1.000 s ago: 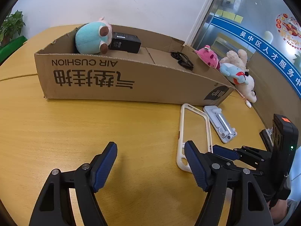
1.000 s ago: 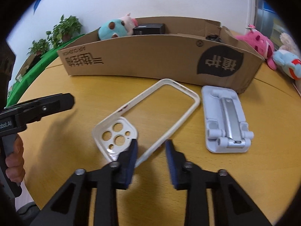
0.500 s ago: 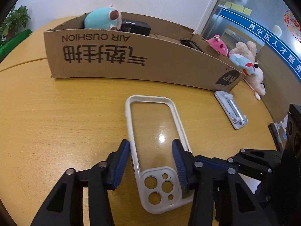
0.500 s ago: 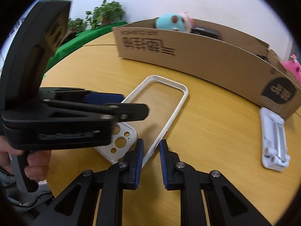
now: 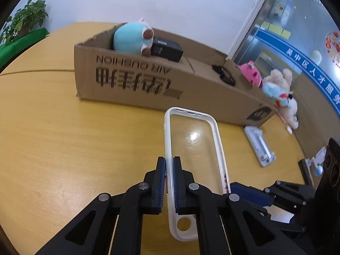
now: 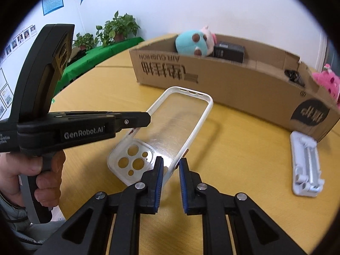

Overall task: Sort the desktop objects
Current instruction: 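Lift the phone case with the right gripper and carry it over the box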

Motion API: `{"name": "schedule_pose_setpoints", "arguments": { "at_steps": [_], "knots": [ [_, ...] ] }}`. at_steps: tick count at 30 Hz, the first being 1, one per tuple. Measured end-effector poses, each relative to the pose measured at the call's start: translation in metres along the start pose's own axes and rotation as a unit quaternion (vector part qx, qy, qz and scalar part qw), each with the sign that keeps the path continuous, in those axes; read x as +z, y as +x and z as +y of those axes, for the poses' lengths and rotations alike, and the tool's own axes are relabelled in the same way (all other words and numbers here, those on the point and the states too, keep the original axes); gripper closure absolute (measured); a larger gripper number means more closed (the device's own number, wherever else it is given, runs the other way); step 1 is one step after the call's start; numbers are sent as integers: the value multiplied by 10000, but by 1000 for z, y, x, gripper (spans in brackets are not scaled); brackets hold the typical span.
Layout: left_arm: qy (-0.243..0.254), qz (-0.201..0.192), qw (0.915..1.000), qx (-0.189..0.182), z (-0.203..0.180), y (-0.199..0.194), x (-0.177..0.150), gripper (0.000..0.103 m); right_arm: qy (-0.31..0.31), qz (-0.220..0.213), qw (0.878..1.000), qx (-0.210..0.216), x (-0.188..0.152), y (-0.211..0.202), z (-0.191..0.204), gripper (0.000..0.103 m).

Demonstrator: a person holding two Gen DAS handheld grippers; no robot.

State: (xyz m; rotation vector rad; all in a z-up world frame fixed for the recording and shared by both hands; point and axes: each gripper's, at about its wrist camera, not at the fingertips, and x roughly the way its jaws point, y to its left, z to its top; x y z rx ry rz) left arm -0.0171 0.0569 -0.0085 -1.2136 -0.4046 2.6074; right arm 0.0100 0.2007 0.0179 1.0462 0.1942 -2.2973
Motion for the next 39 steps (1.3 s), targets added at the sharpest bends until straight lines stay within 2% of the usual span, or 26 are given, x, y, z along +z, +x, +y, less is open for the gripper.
{"name": "schedule_pose_setpoints", "arguments": {
  "at_steps": [6,10,16,21,29,32,39],
  "knots": [
    [170,-571,9979,-234,-21,-28,32,99,-9,-491,9986,-174,23,-35,-4,89],
    [260,-785,9961,-319,-28,-37,58,99,-98,-711,9968,-358,49,-49,-10,89],
    [275,-1096,9931,-302,-30,-52,107,99,-342,-944,9938,-479,99,-55,-12,89],
    [311,-1365,9901,-90,-17,-61,150,99,-502,-1057,9924,-371,141,-45,-7,89],
    [241,-1341,9904,246,19,-47,195,99,-299,-975,9947,139,186,6,-10,89],
    [226,-1249,9915,287,27,-33,210,99,-221,-951,9950,199,198,19,-20,89],
    [228,-880,9958,115,11,28,261,99,-3,-751,9971,123,227,38,-74,89]
  ]
}}
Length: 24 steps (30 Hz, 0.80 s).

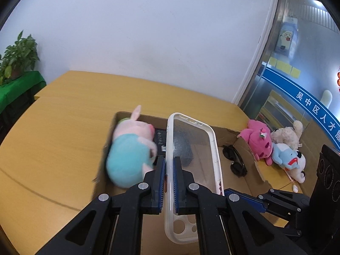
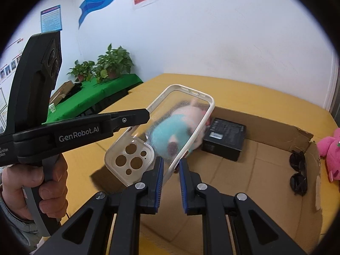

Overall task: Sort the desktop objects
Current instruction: 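Lift the phone case with the right gripper and carry it over the box, then lower the phone case into the box beside the sunglasses and open the right gripper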

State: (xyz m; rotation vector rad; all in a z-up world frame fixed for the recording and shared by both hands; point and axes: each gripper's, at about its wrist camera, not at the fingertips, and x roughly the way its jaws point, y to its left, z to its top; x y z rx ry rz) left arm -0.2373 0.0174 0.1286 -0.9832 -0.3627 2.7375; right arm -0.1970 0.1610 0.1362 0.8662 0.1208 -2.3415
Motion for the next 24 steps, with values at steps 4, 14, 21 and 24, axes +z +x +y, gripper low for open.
{"name": "schedule_pose_setpoints", "arguments": {
  "at_steps": [4,14,21,24],
  "knots": [
    [45,423,9991,-65,-21,56,22,99,361,284,9989,-30,16,11,-54,89],
    [-543,1502,9869,-221,-48,197,35,99,916,1211,9884,-87,30,58,-168,88],
    [-616,2077,9762,82,-64,265,19,100,1421,1636,9762,-15,10,96,-223,88],
    [-595,2239,9727,115,-75,281,10,100,1629,1726,9714,-29,0,103,-242,88]
  ]
}}
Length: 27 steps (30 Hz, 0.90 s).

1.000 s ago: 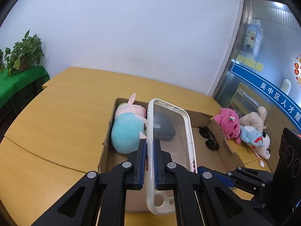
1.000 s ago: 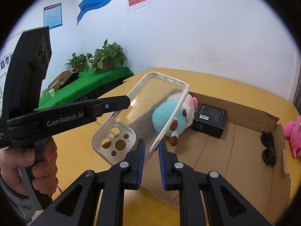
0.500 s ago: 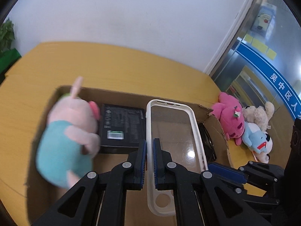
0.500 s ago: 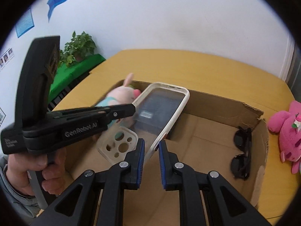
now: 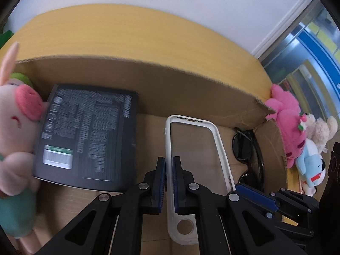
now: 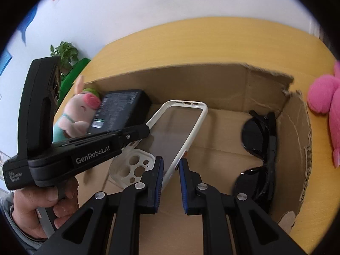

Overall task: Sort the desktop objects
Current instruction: 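Lower the phone case into the box beside the sunglasses and open the right gripper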

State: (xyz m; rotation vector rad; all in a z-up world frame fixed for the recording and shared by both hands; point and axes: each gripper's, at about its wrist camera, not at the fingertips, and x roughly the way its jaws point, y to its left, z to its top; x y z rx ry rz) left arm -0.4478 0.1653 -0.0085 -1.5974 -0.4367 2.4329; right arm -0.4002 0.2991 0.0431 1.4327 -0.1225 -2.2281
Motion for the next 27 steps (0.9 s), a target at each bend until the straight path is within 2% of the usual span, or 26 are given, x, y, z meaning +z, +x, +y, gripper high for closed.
{"name": "schedule_pose_setpoints", "arguments": {
  "at_steps": [7,12,13,14,16,20,27],
  "knots": [
    [109,186,9997,153,-23,26,-6,101,187,222,9994,-183,-8,15,-24,86],
    [98,179,9996,211,-35,30,-9,101,-73,40,9992,-392,-14,-4,-16,84],
    [88,175,9996,223,-37,30,-9,101,-139,-32,9988,-463,-16,-11,-13,81],
    [76,173,9996,220,-40,31,-10,101,-186,-124,9984,-522,-18,-20,-10,72],
    [31,152,9996,238,-44,33,-10,101,-218,-351,9979,-503,-27,-41,-12,62],
    [-49,110,9995,290,-50,37,-9,101,-428,-671,9956,-498,-48,-76,1,61],
    [18,60,9993,371,-53,33,-13,100,-590,-858,9929,-574,-83,-103,27,50]
  ]
}}
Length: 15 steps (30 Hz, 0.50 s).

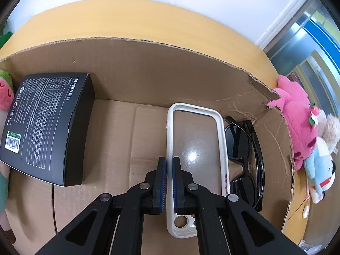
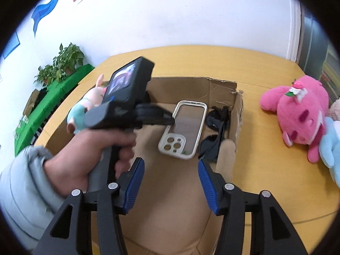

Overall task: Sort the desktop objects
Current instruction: 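Lower the phone case into the box beside the sunglasses and open the right gripper, then withdraw the right gripper from the box toward the white phone stand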

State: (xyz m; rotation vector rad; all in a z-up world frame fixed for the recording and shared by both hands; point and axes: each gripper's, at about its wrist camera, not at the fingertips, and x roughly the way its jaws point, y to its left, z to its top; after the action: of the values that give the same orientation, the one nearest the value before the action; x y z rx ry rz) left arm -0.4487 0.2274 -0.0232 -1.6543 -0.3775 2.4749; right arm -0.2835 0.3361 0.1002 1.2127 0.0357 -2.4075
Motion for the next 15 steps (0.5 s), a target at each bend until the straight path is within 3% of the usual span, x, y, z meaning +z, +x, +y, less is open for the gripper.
{"name": "schedule_pose_setpoints", "arguments": {
  "at_steps": [6,9,11,12,13,15],
  "knots": [
    [155,-297,9994,-75,3,-42,-10,93,-107,-341,9988,-339,-22,-24,10,31],
    [397,-825,9958,-93,9,-94,-22,77,-59,-855,9913,-995,-29,-40,22,22],
    [672,-1460,9869,122,12,-144,-37,46,-60,-1218,9859,-1145,-35,-54,37,22],
    [807,-1811,9798,276,14,-168,-47,38,-80,-1335,9843,-1156,-38,-59,45,22],
    [920,-2135,9718,397,16,-190,-57,23,-99,-1430,9828,-1166,-41,-63,54,21],
    [1132,-2715,9541,564,23,-233,-85,9,-120,-1602,9802,-1155,-46,-70,72,20]
  ]
}}
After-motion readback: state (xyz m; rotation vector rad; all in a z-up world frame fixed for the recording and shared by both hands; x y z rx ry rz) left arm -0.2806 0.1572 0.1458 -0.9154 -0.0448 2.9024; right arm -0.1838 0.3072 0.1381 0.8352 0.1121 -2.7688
